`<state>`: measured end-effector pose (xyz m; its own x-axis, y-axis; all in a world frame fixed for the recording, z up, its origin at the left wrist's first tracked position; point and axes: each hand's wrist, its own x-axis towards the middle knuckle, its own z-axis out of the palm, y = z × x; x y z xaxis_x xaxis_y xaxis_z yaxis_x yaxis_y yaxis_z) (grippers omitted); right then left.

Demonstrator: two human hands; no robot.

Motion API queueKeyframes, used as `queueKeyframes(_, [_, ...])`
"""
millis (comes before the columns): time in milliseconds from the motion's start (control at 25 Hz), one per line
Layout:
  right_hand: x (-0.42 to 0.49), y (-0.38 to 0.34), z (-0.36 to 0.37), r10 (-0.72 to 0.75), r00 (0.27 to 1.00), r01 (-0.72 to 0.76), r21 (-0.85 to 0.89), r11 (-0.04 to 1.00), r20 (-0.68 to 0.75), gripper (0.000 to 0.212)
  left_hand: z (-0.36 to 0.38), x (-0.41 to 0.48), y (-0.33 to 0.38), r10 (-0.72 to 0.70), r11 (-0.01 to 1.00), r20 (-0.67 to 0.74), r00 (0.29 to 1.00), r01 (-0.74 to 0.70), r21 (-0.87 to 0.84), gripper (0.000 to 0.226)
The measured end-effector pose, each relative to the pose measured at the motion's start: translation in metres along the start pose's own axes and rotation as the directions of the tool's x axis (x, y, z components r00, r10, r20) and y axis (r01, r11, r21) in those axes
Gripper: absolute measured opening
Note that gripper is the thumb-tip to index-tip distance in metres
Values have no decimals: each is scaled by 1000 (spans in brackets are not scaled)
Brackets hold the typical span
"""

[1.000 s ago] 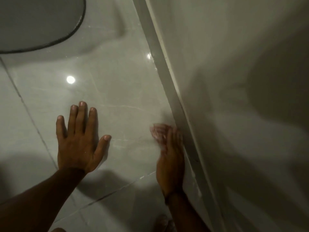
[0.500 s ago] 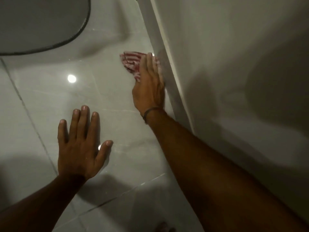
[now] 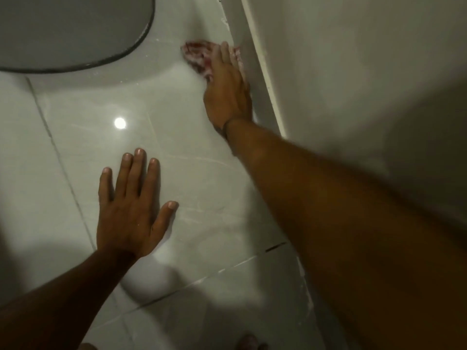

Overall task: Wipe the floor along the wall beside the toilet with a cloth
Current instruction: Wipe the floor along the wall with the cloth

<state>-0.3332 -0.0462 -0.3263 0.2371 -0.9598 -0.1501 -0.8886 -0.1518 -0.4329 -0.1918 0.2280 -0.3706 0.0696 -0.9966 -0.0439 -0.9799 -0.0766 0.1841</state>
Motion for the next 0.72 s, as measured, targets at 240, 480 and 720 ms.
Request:
queueKeyframes(240, [-238,73,4,136,988,-135,21,991,-68,52,1,0,-1,5,1000,-34,999,-5,-3,88])
queueKeyframes(480, [-267,83,2,130,990,-129,19,991,-55,54,4,-2,-1,13,1000,-38,999,-13,-2,88])
queueKeyframes(720, [-91,24,9,150,988,-150,-3,989,-22,69,4,-1,-4,26,999,-30,999,-25,33,88])
